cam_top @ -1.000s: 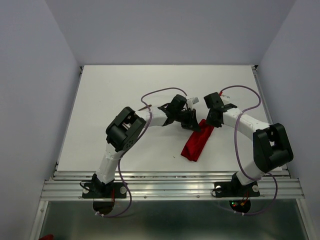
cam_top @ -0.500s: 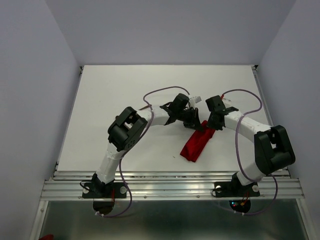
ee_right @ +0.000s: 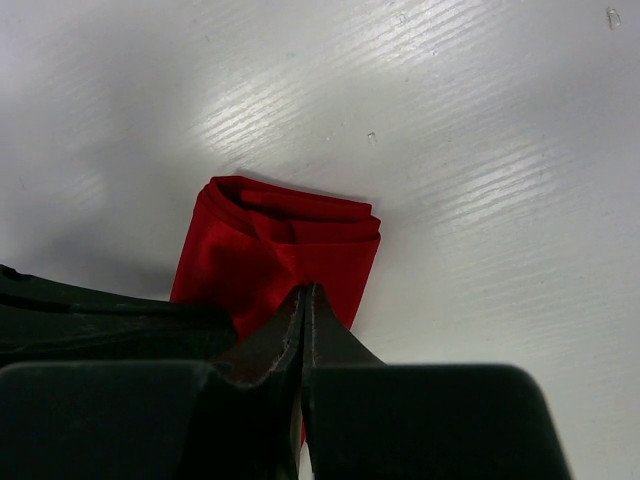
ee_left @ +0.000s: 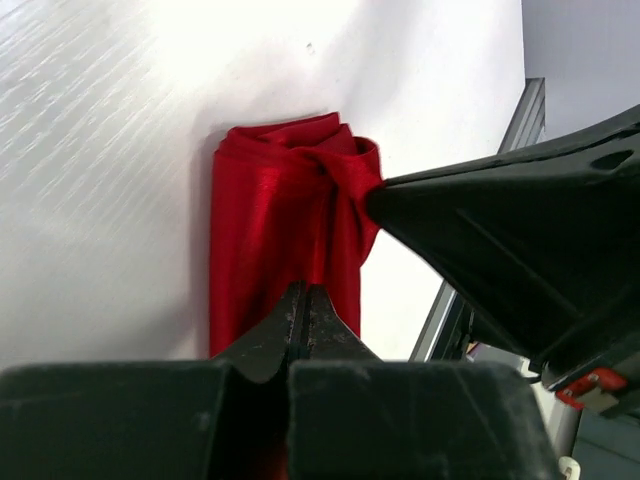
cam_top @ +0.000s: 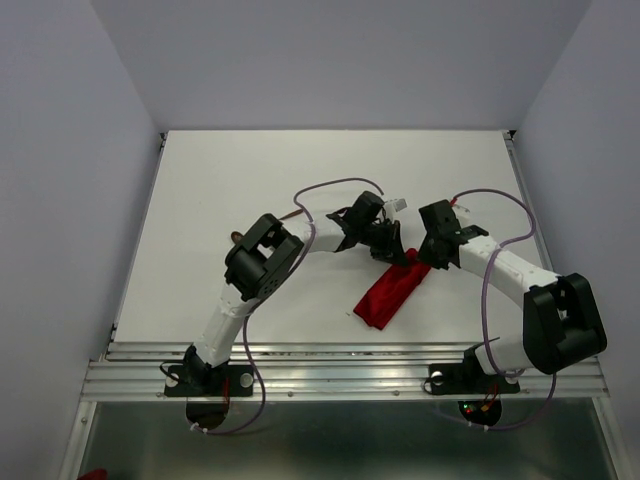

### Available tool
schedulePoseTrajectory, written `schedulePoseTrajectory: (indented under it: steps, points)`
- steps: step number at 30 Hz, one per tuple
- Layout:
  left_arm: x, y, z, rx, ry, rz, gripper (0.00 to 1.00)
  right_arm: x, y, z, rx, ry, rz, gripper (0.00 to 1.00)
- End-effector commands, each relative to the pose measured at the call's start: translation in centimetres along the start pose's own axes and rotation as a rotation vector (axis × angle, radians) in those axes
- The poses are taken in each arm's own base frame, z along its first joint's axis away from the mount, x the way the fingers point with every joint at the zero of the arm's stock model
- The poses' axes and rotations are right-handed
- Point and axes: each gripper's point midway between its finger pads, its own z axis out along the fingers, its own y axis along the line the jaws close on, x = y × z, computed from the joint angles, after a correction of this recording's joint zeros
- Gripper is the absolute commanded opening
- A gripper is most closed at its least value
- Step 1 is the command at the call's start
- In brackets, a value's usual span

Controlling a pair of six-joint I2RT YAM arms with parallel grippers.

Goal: Fold the napkin into a case and place the utensils inside
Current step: Stuff the top corner of the smaller-rectangle-folded napkin into the folded napkin.

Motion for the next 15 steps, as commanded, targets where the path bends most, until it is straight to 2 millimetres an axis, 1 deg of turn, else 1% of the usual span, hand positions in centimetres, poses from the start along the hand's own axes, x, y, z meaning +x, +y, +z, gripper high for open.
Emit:
schedulePoseTrajectory:
  steps: [1,5,14,15]
  points:
    - [-1.4,-3.2,0.5,0.066,-0.015,0.060,0.00,-1.1,0.6,-0.6,-0.028,-0.036,0.039,0.01]
    - [-1.0,-3.1,1.5,0.061,0.003,0.061,0.00,-0.9,0.5,-0.5,-0.024,-0.029,0.040,0.01]
    - [-0.5,-2.6,2.8,0.058,0.025,0.056,0.00,-0.7,0.3,-0.7,-0.026,-0.030,0.051,0.01]
    - [0.0,-2.4,3.2,0.056,0.036,0.054,0.00,-0.8,0.4,-0.8,-0.030,-0.030,0.052,0.01]
